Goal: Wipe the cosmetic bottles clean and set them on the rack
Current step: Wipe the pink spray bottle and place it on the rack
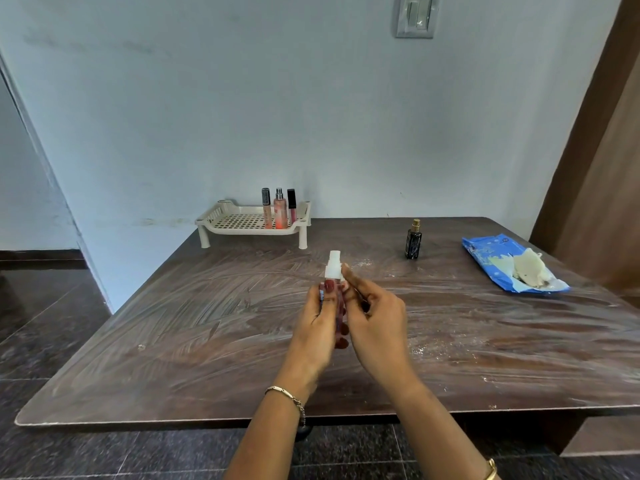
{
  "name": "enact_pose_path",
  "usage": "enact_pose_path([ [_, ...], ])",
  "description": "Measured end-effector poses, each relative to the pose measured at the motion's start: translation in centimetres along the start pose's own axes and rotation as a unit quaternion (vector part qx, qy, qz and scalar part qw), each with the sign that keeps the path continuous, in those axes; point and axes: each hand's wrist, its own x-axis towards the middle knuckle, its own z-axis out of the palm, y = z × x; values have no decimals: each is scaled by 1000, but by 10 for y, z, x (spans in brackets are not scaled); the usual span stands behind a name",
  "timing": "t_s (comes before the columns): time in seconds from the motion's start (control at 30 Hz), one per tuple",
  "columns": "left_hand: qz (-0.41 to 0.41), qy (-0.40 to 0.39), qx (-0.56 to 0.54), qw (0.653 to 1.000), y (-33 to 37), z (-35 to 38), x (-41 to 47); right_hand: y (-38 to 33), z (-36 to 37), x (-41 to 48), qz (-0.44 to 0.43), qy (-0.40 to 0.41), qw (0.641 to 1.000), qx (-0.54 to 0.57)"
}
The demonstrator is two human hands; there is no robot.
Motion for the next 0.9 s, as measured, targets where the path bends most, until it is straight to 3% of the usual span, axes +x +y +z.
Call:
enact_pose_path([
  [0.13, -29, -12, -97, 995, -5, 0, 4, 0, 1, -5, -27, -6, 999, -44],
  [0.33, -90, 21, -285, 954, -4, -6, 16, 4, 8, -18, -169, 19, 967, -190],
  [0.63, -129, 26, -360, 924, -1, -38, 27, 20, 8, -30, -245, -39, 928, -277],
  [0.77, -137, 41, -374, 917, -1, -55, 37, 21, 10, -19, -211, -35, 933, -291],
  [0.9, -138, 81, -358, 920, 4, -71, 58, 0, 20, 17, -117, -28, 971, -208],
])
